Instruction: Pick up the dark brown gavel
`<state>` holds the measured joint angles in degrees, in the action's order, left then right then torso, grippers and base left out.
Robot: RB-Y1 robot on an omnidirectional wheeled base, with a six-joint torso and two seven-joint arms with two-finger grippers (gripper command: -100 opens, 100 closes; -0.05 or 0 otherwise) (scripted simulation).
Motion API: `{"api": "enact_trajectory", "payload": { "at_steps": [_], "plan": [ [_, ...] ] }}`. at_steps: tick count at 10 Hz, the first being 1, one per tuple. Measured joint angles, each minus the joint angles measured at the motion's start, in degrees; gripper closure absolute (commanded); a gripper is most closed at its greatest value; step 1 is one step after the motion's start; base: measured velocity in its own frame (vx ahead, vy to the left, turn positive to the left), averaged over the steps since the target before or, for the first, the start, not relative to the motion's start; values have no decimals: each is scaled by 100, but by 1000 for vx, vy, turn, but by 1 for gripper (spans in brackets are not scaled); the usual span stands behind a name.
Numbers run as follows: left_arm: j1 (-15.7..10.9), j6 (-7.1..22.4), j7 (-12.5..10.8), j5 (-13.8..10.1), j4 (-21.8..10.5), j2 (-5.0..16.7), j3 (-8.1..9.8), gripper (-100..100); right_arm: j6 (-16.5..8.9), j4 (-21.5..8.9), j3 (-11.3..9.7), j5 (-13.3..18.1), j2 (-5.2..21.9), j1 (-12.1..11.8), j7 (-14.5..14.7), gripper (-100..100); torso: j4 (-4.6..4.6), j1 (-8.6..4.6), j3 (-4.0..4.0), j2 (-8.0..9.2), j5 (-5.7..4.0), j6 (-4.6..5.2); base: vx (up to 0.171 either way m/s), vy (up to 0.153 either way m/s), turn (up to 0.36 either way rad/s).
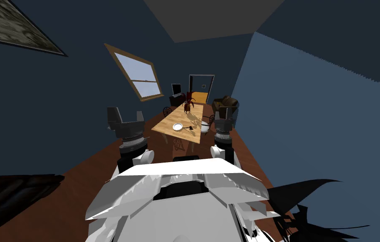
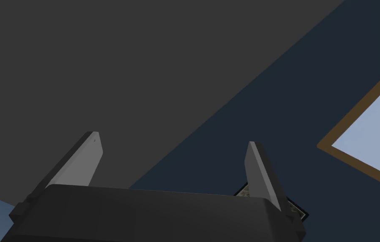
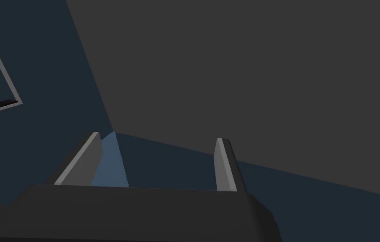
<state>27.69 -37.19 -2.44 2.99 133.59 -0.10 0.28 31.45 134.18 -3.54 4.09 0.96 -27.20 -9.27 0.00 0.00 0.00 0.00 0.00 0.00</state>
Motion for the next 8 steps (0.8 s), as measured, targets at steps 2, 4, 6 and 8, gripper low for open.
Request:
{"api": "enact_trajectory", "payload": {
  "at_steps": [2, 4, 6, 8],
  "plan": [
    [-1, 0, 0, 0, 0, -1, -1, 0, 48, -127, -59, 143, 288, -286, -107, -100, 3, 26, 7, 13, 6, -1, -37, 96, 126],
    [-1, 0, 0, 0, 0, -1, -1, 0, -65, -339, -150, 375, 460, -429, -215, -100, 2, 54, 7, 11, 12, -3, -27, 144, 175],
    [0, 0, 0, 0, 0, -1, -1, 0, -135, -518, -228, 575, 568, -626, -321, -100, 3, 41, 7, 12, 10, 0, -9, 110, 99],
    [-1, 0, 0, 0, 0, -1, -2, 0, -127, -799, -311, 829, 694, -875, -424, -100, 0, 60, 0, -1, 14, -3, 21, 142, 185]
  ]
}}
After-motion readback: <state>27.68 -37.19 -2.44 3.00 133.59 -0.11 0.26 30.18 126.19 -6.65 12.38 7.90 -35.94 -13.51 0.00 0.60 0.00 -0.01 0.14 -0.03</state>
